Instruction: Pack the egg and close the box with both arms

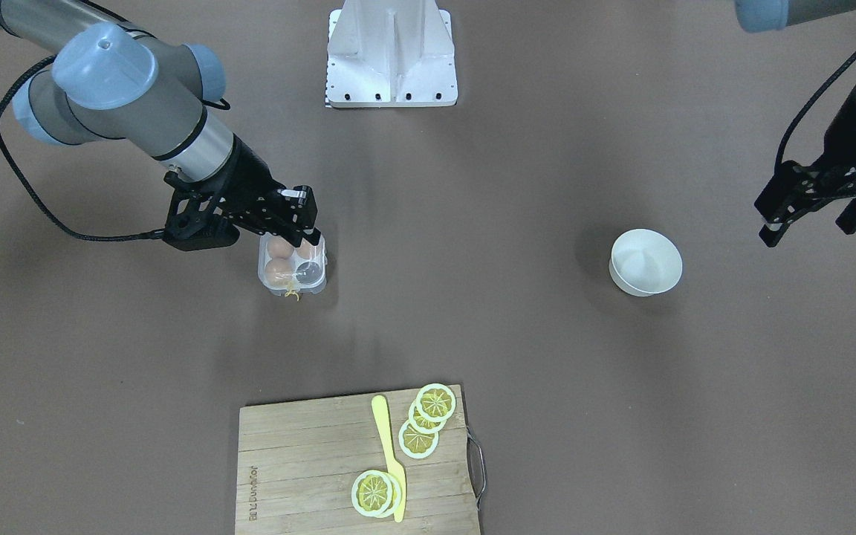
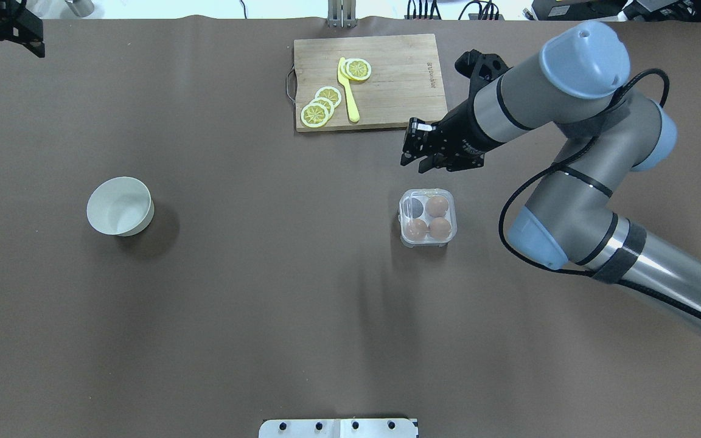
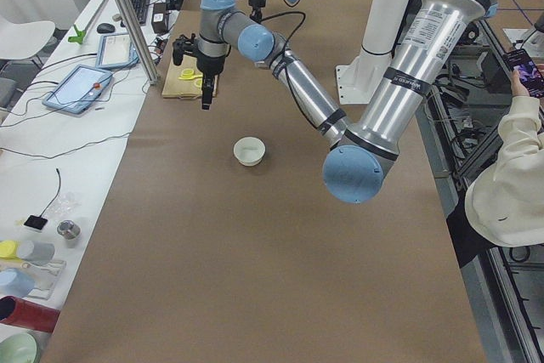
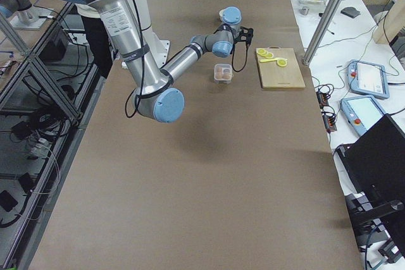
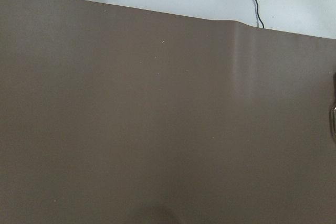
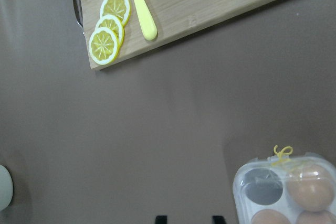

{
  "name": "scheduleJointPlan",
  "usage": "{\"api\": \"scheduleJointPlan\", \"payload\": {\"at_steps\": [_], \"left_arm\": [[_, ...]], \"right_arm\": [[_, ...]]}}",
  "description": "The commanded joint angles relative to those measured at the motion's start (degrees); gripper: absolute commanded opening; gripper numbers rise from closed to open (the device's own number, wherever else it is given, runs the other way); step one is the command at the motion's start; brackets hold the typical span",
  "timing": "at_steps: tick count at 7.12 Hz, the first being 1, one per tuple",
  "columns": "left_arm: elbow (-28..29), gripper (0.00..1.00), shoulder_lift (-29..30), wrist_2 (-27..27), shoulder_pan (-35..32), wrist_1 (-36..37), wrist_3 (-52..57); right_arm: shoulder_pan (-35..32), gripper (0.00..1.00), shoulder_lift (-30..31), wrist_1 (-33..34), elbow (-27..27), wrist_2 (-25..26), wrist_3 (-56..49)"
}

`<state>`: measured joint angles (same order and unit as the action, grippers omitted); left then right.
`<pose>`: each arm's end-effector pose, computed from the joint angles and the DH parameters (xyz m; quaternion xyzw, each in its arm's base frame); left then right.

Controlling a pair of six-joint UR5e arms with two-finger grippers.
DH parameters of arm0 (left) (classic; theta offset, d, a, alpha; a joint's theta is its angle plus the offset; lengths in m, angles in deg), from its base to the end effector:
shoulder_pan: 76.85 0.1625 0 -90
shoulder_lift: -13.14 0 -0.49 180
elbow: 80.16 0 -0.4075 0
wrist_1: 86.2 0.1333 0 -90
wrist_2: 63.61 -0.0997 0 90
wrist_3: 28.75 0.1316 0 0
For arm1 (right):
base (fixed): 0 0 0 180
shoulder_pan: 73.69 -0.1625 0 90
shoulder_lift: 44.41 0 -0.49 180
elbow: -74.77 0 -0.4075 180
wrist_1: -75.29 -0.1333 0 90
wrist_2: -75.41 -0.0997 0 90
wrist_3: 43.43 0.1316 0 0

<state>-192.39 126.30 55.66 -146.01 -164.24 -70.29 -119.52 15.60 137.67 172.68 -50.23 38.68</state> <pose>0.1580 -0.6090 0.3638 0.1127 0.3511 -0.0950 0.9247 -0.4507 -0.5452 0.2902 0.0032 -0.5759 0.1036 0.8109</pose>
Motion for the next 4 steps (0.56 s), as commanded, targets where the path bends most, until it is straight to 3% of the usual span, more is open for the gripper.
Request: {"api": "scheduleJointPlan", "payload": {"at_steps": [1, 4], "left_arm": [[0.4, 0.98, -4.5, 0.3, -1.3, -5.0, 2.9], [2.1, 0.98, -7.7, 1.0, -5.8, -5.0, 13.9]], "right_arm": [[-8.5, 1.00, 0.4, 6.3, 1.1, -6.0, -7.3], [-21.5, 1.00, 3.4, 26.1, 0.5, -10.8, -38.7]]}}
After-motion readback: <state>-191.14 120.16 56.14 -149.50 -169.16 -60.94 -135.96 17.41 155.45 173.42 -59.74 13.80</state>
